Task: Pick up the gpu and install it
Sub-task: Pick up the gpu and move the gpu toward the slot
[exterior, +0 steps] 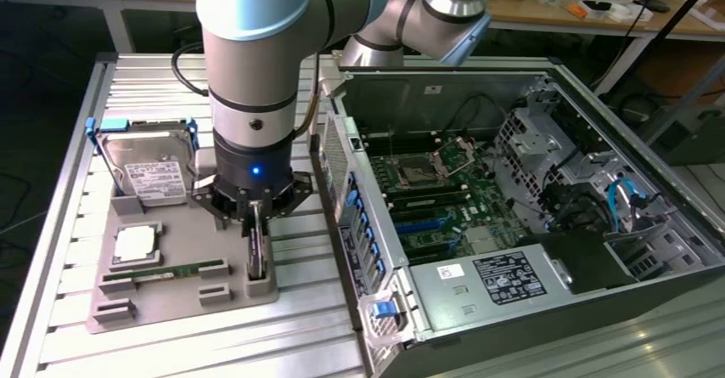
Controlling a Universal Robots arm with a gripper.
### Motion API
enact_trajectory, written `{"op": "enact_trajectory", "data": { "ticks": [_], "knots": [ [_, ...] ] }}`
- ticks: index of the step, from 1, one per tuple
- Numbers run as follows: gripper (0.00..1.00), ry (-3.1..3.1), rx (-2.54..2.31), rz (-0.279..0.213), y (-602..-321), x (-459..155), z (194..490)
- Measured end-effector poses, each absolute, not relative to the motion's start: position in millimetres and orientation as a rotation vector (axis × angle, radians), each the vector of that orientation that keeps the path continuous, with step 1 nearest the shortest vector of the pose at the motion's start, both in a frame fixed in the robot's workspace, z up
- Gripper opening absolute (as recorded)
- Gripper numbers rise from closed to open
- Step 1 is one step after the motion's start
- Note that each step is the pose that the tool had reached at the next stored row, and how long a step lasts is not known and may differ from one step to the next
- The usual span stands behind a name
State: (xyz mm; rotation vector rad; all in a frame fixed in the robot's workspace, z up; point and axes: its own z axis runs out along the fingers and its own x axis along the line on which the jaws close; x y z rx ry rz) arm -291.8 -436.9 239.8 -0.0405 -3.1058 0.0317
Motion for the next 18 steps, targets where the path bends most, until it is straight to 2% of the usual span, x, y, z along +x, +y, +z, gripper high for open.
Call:
{"op": "enact_trajectory", "data": {
  "ticks": [18],
  "knots": [
    [0.27, -3.106, -0.04, 0.032, -436.9, -291.7, 239.8]
  ]
}}
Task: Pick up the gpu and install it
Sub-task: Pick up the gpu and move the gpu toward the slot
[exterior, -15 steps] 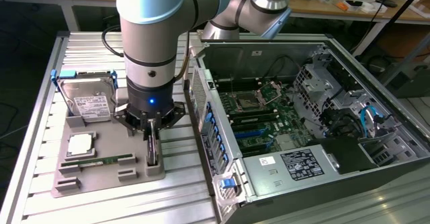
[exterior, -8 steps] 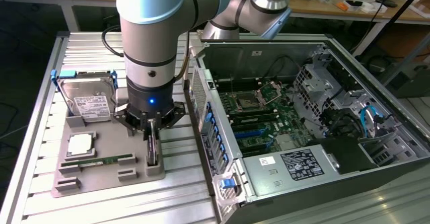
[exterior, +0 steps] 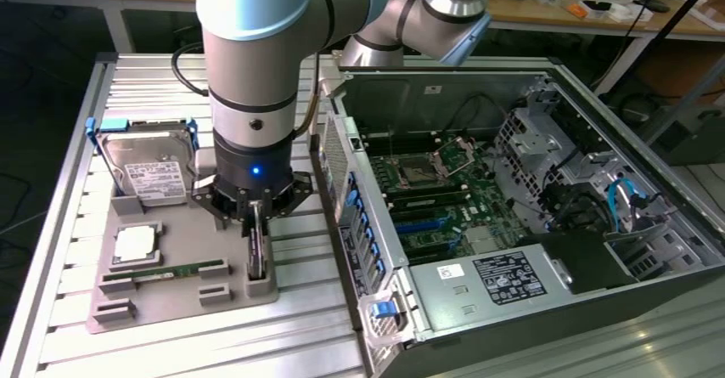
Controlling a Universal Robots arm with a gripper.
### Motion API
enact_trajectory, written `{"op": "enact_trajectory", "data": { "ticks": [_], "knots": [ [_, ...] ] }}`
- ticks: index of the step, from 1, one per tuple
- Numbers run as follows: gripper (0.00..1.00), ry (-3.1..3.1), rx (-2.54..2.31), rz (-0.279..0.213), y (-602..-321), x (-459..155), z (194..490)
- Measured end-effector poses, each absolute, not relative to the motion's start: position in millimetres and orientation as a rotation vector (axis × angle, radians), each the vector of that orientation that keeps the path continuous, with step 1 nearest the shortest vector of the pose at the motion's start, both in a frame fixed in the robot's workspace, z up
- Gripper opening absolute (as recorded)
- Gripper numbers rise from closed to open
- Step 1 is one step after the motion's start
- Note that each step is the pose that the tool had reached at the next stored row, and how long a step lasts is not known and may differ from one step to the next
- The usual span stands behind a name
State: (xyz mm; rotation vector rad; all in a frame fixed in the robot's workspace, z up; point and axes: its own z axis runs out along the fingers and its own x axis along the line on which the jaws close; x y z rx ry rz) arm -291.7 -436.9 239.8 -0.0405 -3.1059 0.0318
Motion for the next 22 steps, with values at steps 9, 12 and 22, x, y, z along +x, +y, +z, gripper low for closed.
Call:
{"op": "enact_trajectory", "data": {
  "ticks": [9, 12, 22],
  "knots": [
    [0.27, -3.106, -0.041, 0.032, -436.9, -291.7, 239.8],
    [0.27, -3.106, -0.041, 0.032, -436.9, -291.7, 239.8],
    [0.27, -3.106, -0.041, 0.032, -436.9, -291.7, 239.8]
  ]
}}
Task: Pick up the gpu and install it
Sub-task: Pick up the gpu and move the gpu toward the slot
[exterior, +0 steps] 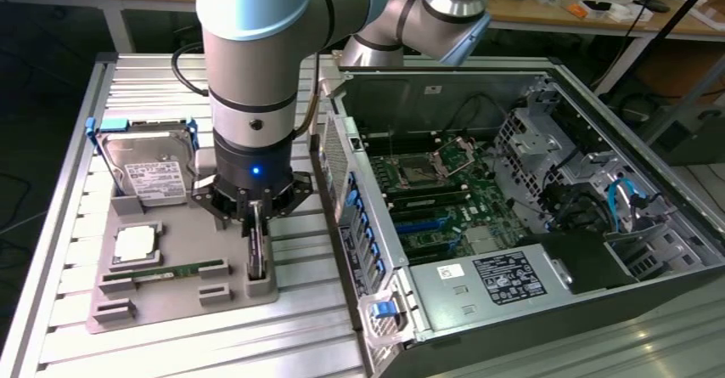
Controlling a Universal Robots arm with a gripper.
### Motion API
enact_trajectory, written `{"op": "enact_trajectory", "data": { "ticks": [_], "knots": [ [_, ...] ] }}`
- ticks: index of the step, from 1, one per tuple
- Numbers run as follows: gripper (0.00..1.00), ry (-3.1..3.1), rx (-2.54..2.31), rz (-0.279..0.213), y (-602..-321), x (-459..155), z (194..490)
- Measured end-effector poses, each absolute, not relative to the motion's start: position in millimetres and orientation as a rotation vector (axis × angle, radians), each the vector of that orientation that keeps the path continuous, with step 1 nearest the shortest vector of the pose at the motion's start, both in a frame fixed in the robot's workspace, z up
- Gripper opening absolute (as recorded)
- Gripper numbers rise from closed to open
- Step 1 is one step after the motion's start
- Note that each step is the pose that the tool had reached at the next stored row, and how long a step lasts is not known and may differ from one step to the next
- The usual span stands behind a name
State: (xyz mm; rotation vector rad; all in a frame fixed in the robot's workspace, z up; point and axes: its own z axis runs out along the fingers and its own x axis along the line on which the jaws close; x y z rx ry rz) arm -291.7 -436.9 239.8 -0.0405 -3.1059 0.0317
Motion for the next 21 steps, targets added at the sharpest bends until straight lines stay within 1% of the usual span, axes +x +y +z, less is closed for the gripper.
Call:
{"op": "enact_trajectory", "data": {
  "ticks": [8, 15, 21],
  "knots": [
    [0.27, -3.106, -0.041, 0.031, -437, -292, 240],
    [0.27, -3.106, -0.04, 0.032, -437, -292, 250],
    [0.27, -3.106, -0.041, 0.032, -437, -292, 251]
  ]
}}
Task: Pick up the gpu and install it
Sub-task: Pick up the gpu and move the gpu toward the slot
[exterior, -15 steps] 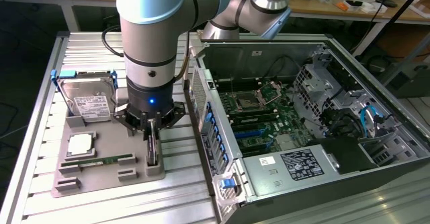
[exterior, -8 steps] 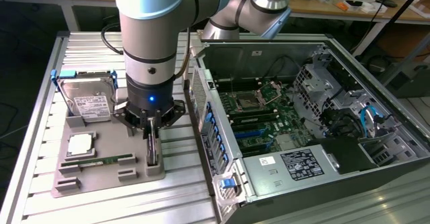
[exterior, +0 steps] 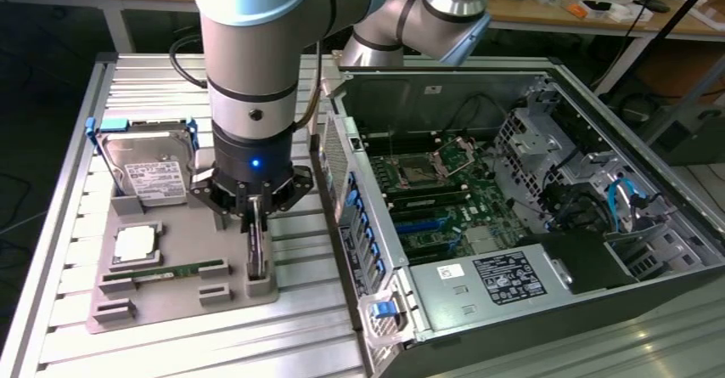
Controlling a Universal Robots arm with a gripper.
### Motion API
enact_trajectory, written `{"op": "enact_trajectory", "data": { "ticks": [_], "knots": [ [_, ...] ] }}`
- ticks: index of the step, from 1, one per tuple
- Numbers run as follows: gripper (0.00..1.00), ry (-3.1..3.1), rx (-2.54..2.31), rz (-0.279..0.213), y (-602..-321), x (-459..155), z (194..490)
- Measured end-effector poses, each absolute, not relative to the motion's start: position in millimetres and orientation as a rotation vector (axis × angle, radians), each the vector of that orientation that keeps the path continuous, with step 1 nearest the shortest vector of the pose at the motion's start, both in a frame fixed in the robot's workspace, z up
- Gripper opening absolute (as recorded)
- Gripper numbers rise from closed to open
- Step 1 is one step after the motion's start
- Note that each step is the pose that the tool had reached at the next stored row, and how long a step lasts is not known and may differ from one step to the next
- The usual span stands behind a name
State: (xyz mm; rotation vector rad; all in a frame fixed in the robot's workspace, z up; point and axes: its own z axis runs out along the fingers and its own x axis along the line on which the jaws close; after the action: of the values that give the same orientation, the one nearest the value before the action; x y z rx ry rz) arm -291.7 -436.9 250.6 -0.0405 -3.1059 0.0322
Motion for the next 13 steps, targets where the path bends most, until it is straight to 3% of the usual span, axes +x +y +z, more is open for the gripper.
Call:
{"op": "enact_trajectory", "data": {
  "ticks": [13],
  "knots": [
    [0.27, -3.106, -0.041, 0.032, -437, -292, 272]
  ]
}}
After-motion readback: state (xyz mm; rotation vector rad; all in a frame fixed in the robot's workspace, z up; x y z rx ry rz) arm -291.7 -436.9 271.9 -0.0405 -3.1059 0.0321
